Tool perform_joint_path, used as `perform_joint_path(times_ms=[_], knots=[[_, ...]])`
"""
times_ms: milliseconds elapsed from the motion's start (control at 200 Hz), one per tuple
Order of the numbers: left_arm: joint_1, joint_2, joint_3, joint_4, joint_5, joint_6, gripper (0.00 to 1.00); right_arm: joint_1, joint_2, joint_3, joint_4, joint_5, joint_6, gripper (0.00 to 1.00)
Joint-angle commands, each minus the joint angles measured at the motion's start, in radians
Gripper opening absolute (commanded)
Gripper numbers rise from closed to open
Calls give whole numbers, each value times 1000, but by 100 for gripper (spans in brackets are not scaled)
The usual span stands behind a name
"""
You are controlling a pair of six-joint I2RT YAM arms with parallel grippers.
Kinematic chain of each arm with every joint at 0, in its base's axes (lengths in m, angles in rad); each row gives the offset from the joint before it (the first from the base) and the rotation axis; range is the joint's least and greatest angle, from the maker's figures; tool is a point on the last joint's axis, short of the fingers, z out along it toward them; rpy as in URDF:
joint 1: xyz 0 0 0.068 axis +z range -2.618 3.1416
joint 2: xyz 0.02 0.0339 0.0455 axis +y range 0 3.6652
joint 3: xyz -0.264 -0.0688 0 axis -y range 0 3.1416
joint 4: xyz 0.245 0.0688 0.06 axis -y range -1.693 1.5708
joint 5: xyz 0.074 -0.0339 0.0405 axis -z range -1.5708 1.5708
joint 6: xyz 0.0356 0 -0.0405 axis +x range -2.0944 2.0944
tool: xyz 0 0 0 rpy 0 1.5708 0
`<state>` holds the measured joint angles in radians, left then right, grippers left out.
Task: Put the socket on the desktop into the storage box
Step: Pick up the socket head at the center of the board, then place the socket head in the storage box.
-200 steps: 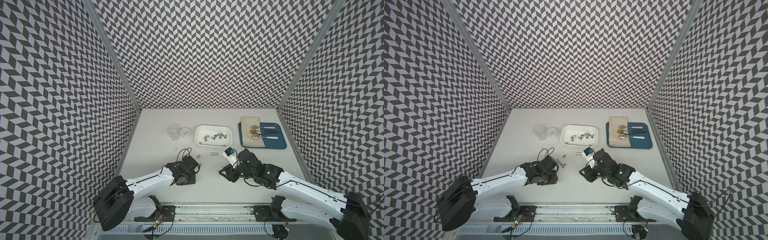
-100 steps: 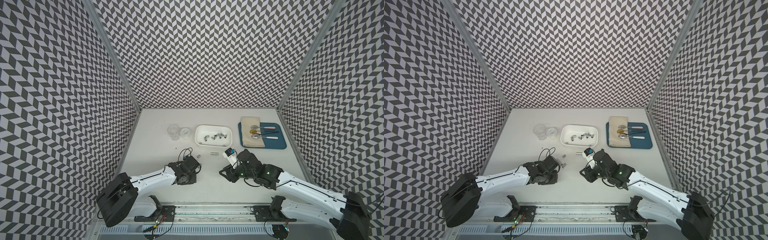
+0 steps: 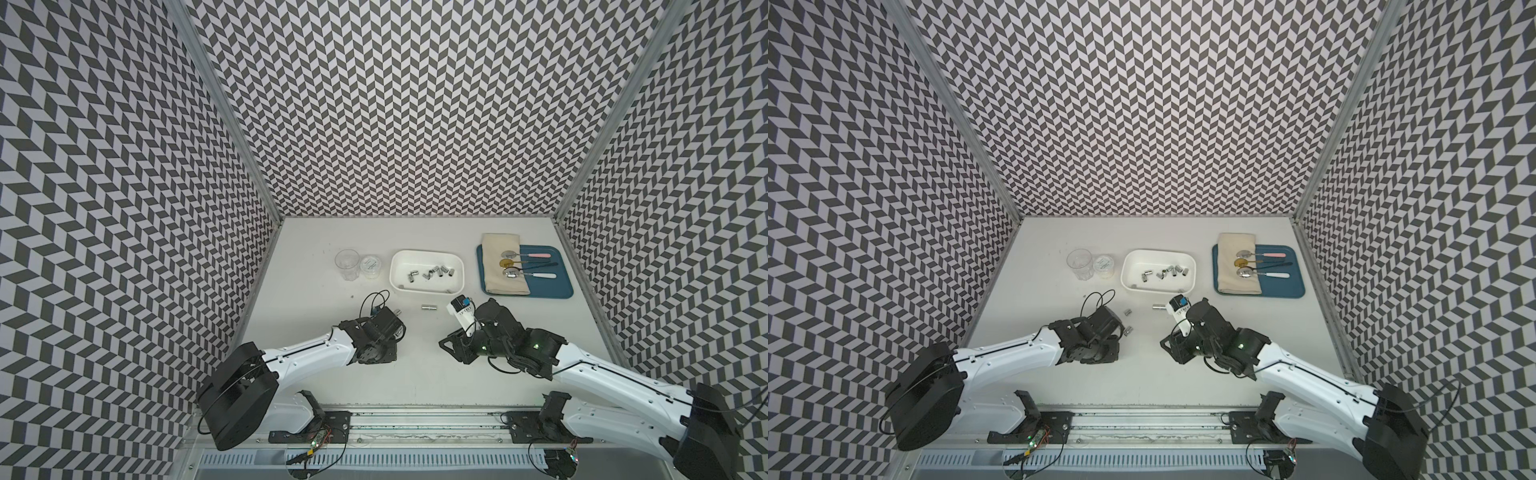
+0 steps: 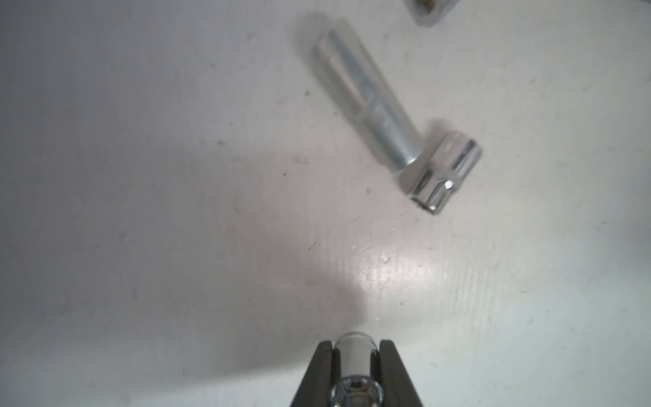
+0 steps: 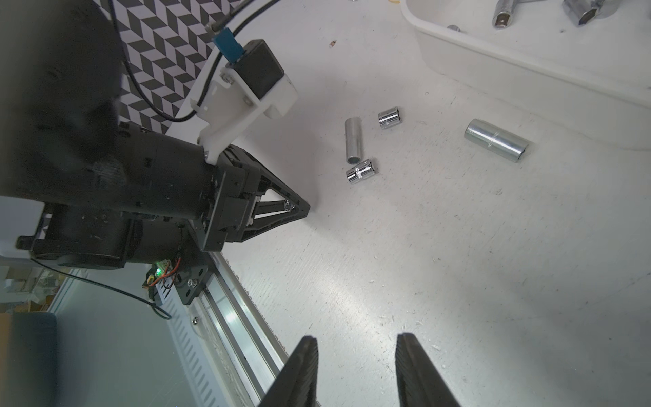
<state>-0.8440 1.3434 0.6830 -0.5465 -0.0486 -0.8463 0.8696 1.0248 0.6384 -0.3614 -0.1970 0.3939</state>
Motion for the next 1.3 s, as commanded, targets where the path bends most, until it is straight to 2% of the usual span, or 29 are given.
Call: perform_joint_path(times_ms=[0, 260, 696, 1297], knots=[[3, 30, 72, 25, -11, 40, 10, -1, -21, -14, 49, 51, 44, 40], [32, 79, 188, 42, -13, 89, 10, -53, -29, -24, 62, 62, 89, 41], [167, 166, 396, 42, -10, 191, 10, -117, -5, -28, 118, 52, 127, 41], [285, 464, 678, 42, 4, 267, 10, -172, 76, 50, 173, 62, 125, 41]])
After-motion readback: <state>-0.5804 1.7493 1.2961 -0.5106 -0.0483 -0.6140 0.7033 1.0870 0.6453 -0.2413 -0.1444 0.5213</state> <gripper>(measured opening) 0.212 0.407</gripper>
